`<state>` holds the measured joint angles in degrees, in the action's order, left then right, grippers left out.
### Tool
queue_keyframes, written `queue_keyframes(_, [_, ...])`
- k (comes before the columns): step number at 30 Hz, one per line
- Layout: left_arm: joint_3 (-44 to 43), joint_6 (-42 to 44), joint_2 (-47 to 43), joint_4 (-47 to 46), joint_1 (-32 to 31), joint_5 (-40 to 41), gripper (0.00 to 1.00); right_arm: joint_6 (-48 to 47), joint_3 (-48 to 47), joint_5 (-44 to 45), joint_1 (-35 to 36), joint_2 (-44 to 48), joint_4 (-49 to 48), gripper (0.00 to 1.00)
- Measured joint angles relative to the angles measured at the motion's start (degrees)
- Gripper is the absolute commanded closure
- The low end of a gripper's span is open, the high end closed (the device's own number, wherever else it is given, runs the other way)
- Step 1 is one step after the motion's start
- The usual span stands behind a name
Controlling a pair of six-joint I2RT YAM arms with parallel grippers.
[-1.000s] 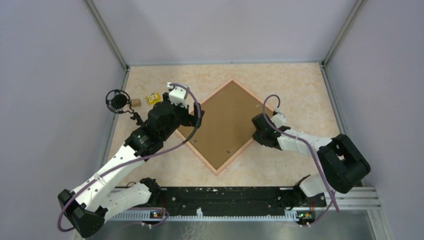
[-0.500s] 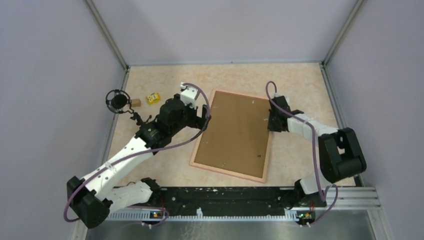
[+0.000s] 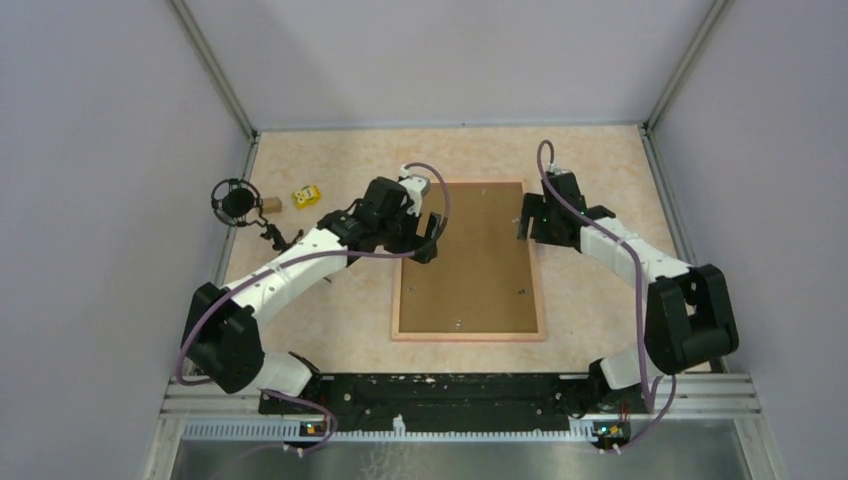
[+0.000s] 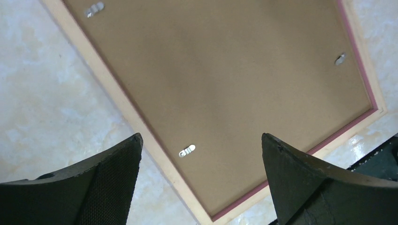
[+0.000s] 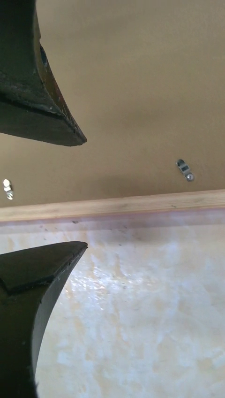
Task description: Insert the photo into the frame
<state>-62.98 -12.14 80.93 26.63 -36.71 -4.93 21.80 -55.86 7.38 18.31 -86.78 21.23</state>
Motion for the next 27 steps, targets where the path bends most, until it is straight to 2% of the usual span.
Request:
queue_keyframes(5, [1.84, -0.94, 0.92, 1.40, 5.03, -2.56, 0.02, 5.05, 1.60, -0.46, 0.07, 6.54, 2.89, 0.28])
queue_keyframes(10, [6.27, -1.14, 1.22, 1.70, 8.98, -4.15, 0.06, 8.52, 5.92, -1.07, 0.87, 10.86, 4.90, 0.28])
queue_keyframes(17, [6.62, 0.28, 5.09, 2.64, 9.07, -6.86, 0.17, 13.40, 13.03, -1.77, 6.51, 11.13, 8.59, 0.29])
queue_keyframes(20, [6.62, 0.81, 6.45, 3.85, 9.07, -7.23, 0.18, 14.67, 13.07, -1.18, 8.76, 10.62, 8.31, 0.31])
queue_keyframes(27, [6.62, 1.79, 6.78, 4.94, 9.07, -6.99, 0.17, 16.00, 13.05, 1.75, 8.96, 8.48, 8.59, 0.32])
